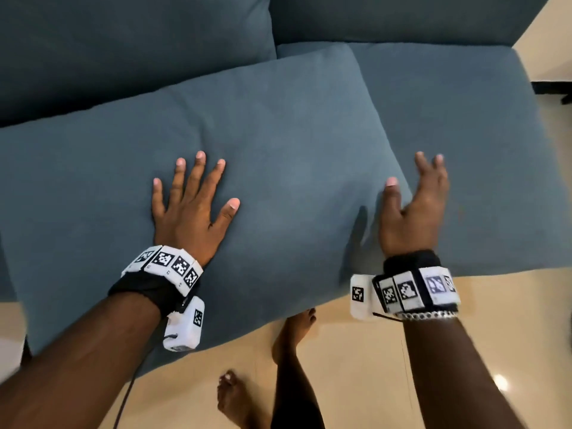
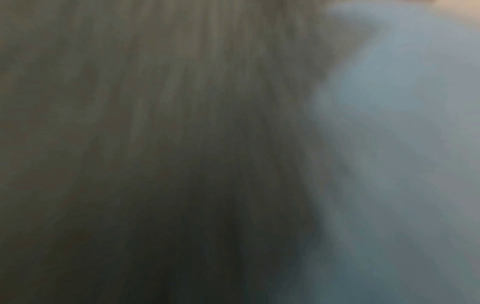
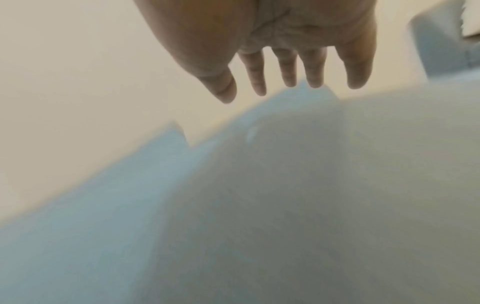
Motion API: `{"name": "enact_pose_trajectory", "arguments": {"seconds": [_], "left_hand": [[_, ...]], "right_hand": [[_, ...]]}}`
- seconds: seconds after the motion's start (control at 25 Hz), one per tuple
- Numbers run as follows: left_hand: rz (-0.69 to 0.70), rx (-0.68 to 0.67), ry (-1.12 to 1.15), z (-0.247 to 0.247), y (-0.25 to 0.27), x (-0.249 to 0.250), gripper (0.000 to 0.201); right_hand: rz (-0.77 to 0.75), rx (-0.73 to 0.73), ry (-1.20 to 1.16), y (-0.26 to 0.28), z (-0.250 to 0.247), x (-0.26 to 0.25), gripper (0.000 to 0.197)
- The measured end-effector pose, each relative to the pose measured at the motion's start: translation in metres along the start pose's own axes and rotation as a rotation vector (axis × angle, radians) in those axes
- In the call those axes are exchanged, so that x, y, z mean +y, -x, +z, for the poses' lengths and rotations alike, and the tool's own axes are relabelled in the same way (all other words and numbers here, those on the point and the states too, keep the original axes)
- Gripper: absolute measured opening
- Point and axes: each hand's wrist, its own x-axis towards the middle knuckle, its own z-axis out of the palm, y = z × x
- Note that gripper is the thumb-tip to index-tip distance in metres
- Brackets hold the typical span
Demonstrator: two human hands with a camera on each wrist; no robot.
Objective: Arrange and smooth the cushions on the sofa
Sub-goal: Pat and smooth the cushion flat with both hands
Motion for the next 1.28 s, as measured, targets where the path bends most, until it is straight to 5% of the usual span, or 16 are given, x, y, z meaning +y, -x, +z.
{"name": "enact_pose_trajectory", "arguments": {"seconds": [0.08,0.12,0.24,0.28,0.36,0.48,0.6,0.68,0.8,0.88,0.96,1.04,1.12,1.28], "left_hand": [[-0.009,0.069,0.016,-0.004,0.025,-0.005,0.069],[-0.016,0.088,-0.005,-0.003,0.041,-0.006,0.069],[-0.06,0.085,-0.091,0.004,0.1,-0.022,0.071],[-0.093,0.09,-0.1,0.008,0.116,-0.031,0.072],[-0.246,0.117,-0.091,0.012,0.15,-0.062,0.075],[-0.344,0.099,-0.052,0.016,0.176,-0.094,0.082],[-0.287,0.025,-0.112,0.019,0.172,-0.112,0.086],[-0.257,0.024,-0.111,0.012,0.157,-0.123,0.088],[-0.22,0.095,0.038,0.0,0.149,-0.146,0.083],[-0.251,0.191,0.095,0.007,0.164,-0.168,0.081],[-0.56,0.267,0.31,0.021,0.187,-0.195,0.086],[-1.028,0.231,0.897,0.029,0.215,-0.208,0.103],[-1.342,0.168,1.506,0.031,0.228,-0.204,0.091],[-1.326,0.296,1.851,0.012,0.231,-0.176,0.067]], "right_hand": [[-0.108,0.235,-0.1,0.017,-0.01,-0.027,0.058],[-0.126,0.208,-0.022,0.036,0.002,-0.038,0.059],[-0.013,-0.292,0.363,0.096,0.06,-0.048,0.065],[0.025,-0.355,0.385,0.087,0.06,-0.052,0.066],[0.019,-0.217,0.141,0.078,0.041,-0.064,0.063],[-0.201,0.1,-0.12,0.097,0.011,-0.101,0.057],[-0.321,-0.328,0.314,0.158,0.069,-0.096,0.067],[-0.219,-0.49,0.418,0.157,0.093,-0.096,0.066],[-0.199,-0.31,0.055,0.157,0.08,-0.147,0.065],[-0.354,-0.207,-0.091,0.179,0.072,-0.178,0.063],[-0.496,-0.414,0.183,0.207,0.099,-0.179,0.065],[-0.453,-0.612,0.4,0.219,0.126,-0.166,0.065],[-0.37,-0.662,0.334,0.21,0.122,-0.188,0.063],[-0.456,-0.409,-0.279,0.237,0.061,-0.257,0.057]]}}
